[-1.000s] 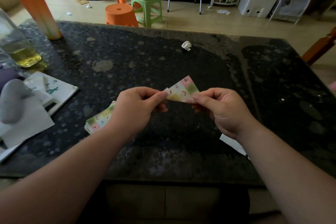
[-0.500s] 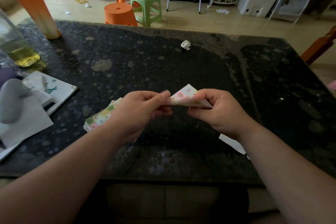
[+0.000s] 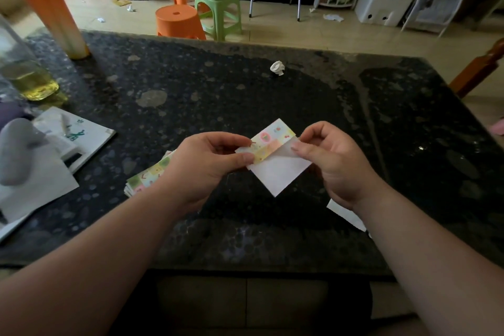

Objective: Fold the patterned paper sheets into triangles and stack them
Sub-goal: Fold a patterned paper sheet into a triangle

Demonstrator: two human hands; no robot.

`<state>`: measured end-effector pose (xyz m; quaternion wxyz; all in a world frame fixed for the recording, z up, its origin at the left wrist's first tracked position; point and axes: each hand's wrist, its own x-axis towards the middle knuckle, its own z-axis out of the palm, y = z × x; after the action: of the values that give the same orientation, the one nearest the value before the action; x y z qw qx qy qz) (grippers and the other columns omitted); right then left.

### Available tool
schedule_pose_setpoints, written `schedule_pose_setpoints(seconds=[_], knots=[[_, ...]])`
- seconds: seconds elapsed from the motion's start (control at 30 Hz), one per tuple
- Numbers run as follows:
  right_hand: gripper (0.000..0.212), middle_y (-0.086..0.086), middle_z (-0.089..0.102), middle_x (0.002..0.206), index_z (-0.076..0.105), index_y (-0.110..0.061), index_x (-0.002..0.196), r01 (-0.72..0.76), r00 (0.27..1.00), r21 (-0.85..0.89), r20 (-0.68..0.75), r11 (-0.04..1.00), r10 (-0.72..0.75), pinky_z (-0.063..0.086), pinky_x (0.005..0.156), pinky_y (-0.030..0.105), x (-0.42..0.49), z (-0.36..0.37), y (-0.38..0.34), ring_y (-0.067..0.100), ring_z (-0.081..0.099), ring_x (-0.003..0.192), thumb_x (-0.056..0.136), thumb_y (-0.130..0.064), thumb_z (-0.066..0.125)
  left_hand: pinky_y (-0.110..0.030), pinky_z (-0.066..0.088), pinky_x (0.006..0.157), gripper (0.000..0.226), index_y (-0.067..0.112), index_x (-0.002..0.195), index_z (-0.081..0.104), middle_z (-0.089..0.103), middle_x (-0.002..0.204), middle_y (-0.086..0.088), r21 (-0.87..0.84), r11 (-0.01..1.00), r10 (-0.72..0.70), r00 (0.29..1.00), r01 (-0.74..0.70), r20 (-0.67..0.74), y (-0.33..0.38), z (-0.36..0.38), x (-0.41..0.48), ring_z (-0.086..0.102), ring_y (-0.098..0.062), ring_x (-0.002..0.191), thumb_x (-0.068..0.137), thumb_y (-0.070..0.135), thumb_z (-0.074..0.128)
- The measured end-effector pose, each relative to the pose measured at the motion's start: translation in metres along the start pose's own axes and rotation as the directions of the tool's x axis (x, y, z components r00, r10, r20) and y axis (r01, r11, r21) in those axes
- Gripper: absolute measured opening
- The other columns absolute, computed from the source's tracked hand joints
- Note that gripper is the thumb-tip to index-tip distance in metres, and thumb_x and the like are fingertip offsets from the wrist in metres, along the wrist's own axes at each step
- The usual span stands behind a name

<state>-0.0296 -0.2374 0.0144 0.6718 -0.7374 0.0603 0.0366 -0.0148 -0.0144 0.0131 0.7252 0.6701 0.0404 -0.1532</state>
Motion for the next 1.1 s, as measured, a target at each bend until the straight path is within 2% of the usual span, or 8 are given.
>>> schedule_pose_setpoints(seconds=[0.13,0.33,0.47,0.6,0.7,0.8,1.0,1.1], knots=[[0.038,0.000,0.080,0.096,0.058,-0.025,0.116,-0.053,0.998,0.008,0.020,0.999,0.053,0.058,0.095,0.044,-0.002,0.012,-0.004,0.016,0.076,0.097,0.087,-0.014,0.079,-0.039,0.058,0.079,0.027,0.008,0.097,0.064,0.076,0.080,-0.006,0.068,0.997,0.035,0.999,-0.034,-0.017,-0.004,0.005,0.001,0.075,-0.023,0.080,0.078,-0.005,0.078],[0.024,0.007,0.079,0.100,0.070,-0.014,0.105,-0.165,0.985,0.007,0.045,0.986,0.165,0.061,0.088,0.054,-0.002,0.015,-0.007,0.026,0.077,0.095,0.084,-0.011,0.081,-0.038,0.057,0.071,0.041,0.011,0.099,0.055,0.070,0.068,-0.004,-0.026,0.999,-0.024,0.999,0.024,0.023,-0.007,0.008,0.003,0.073,-0.022,0.073,0.069,0.006,0.082],[0.022,0.002,0.079,0.100,0.070,-0.017,0.104,-0.166,0.986,0.034,-0.016,0.985,0.167,0.061,0.089,0.051,0.000,0.020,-0.003,0.021,0.077,0.096,0.086,-0.012,0.080,-0.037,0.059,0.078,0.035,0.010,0.101,0.063,0.073,0.085,-0.008,-0.195,0.976,-0.095,0.995,0.098,0.024,-0.006,0.010,0.004,0.073,-0.021,0.083,0.069,0.016,0.076],[0.030,-0.004,0.079,0.103,0.065,-0.027,0.110,-0.131,0.987,0.056,-0.084,0.990,0.136,0.062,0.088,0.047,-0.003,0.026,0.003,0.015,0.076,0.098,0.087,-0.016,0.080,-0.045,0.057,0.092,0.036,0.003,0.121,0.066,0.075,0.115,-0.014,-0.243,0.930,-0.240,0.956,0.276,0.167,-0.007,0.012,0.000,0.072,-0.027,0.108,0.087,0.014,0.067],[0.045,-0.004,0.079,0.103,0.057,-0.038,0.118,-0.081,0.995,0.070,-0.052,0.994,0.085,0.062,0.087,0.045,-0.006,0.026,0.002,0.015,0.076,0.098,0.088,-0.012,0.078,-0.049,0.053,0.100,0.034,0.002,0.128,0.064,0.073,0.120,-0.015,-0.265,0.910,-0.287,0.945,0.320,0.157,-0.009,0.009,0.002,0.071,-0.029,0.112,0.096,0.013,0.061],[0.056,-0.002,0.078,0.100,0.051,-0.041,0.120,-0.012,0.999,0.079,-0.030,0.997,0.014,0.063,0.084,0.043,-0.007,0.026,0.001,0.016,0.076,0.097,0.089,-0.002,0.075,-0.050,0.055,0.099,0.037,0.001,0.127,0.063,0.073,0.119,-0.015,-0.321,0.902,-0.275,0.957,0.288,0.087,-0.008,0.009,0.005,0.072,-0.030,0.109,0.093,0.014,0.064],[0.022,-0.016,0.073,0.091,0.066,-0.030,0.095,0.112,0.979,-0.165,-0.153,0.980,-0.138,0.061,0.075,0.027,-0.009,0.028,0.004,0.002,0.071,0.090,0.086,-0.017,0.082,-0.048,0.056,0.095,0.047,0.003,0.125,0.064,0.074,0.119,-0.014,-0.344,0.906,-0.238,0.969,0.245,0.066,-0.008,0.008,0.004,0.072,-0.028,0.109,0.081,0.018,0.068],[0.013,-0.010,0.076,0.092,0.071,-0.026,0.095,0.076,0.985,-0.088,-0.149,0.993,-0.089,0.063,0.079,0.031,-0.009,0.030,0.003,0.005,0.073,0.092,0.087,-0.020,0.080,-0.046,0.056,0.095,0.045,0.004,0.125,0.064,0.073,0.120,-0.013,-0.297,0.928,-0.214,0.975,0.224,0.067,-0.010,0.007,0.005,0.071,-0.027,0.111,0.083,0.018,0.068]])
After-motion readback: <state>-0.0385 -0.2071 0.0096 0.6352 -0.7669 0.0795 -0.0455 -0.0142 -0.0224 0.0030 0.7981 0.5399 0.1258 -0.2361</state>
